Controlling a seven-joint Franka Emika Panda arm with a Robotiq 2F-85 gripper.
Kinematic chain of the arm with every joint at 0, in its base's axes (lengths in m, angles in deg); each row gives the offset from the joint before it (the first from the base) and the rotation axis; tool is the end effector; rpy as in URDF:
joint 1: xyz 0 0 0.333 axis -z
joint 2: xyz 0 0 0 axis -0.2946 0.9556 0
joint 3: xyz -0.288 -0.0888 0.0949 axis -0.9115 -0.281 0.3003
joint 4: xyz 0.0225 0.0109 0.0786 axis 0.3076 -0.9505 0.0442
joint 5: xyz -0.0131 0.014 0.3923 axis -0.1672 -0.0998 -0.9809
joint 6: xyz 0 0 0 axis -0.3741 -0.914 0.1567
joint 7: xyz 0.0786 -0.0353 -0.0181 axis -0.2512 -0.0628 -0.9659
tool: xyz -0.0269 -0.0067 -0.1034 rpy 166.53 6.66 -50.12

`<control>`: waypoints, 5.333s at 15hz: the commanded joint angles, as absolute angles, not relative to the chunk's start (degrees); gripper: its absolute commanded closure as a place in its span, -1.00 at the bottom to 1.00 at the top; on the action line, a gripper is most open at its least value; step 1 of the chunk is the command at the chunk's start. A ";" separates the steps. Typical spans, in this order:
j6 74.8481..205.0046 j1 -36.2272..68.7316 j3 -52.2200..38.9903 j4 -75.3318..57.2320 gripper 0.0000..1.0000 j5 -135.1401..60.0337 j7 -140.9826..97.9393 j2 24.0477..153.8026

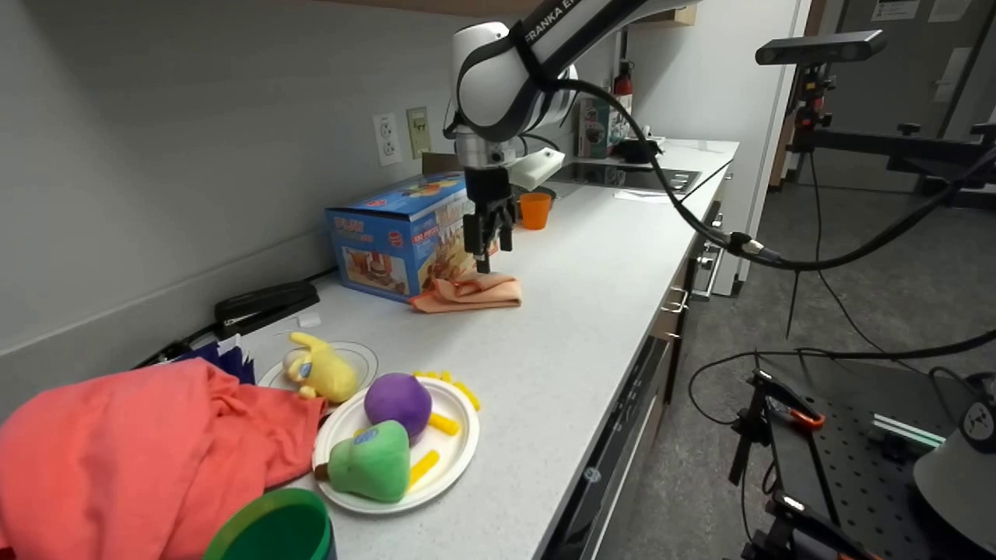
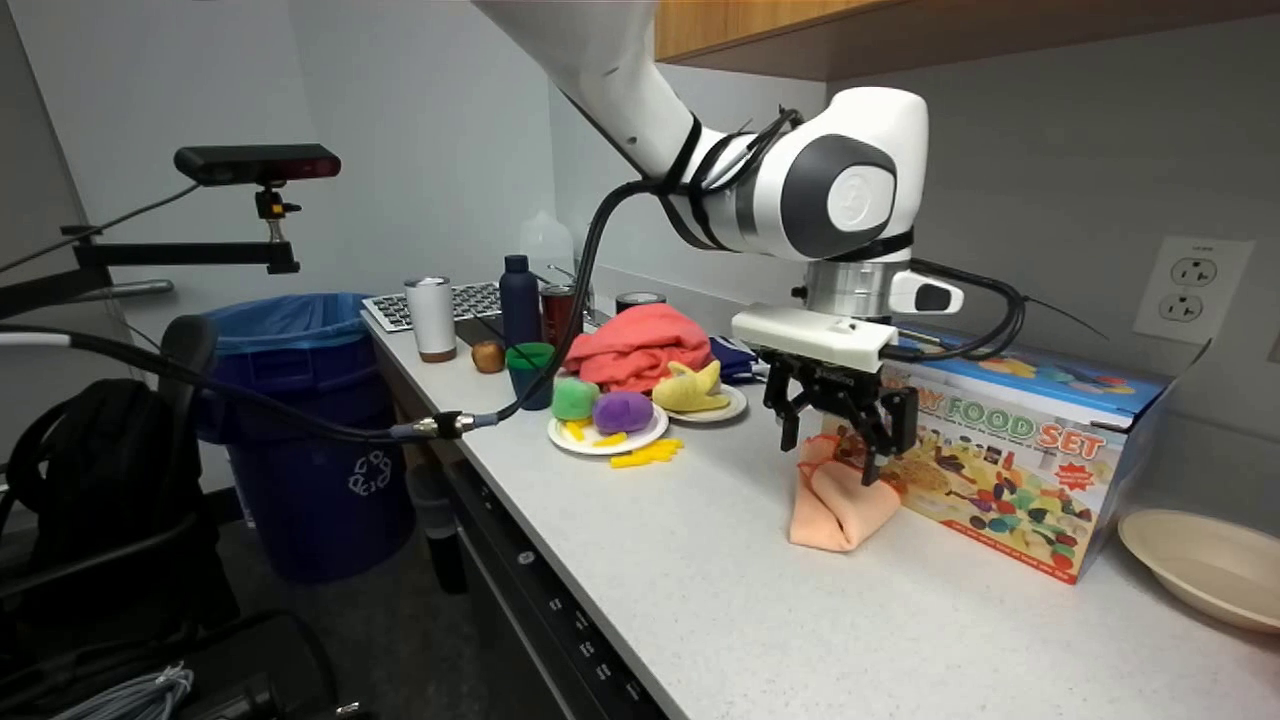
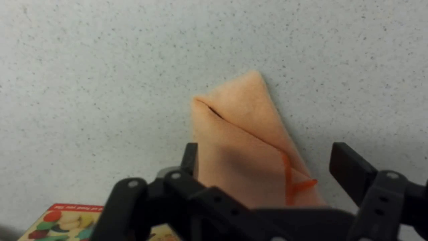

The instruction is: Unfold the peach towel on the countertop.

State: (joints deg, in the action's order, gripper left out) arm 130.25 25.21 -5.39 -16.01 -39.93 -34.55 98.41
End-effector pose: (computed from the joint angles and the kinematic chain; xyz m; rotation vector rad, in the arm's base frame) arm 0.6491 -0.1215 0.3191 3.1141 -0.0488 -0.0180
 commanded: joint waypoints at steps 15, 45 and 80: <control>133.48 26.13 -4.69 -9.15 -1.00 -43.14 -34.12 110.79; 129.50 21.36 -5.95 -35.54 -1.00 -30.59 -24.97 83.23; 121.60 18.21 -14.93 -31.19 -1.00 -9.12 -2.70 87.74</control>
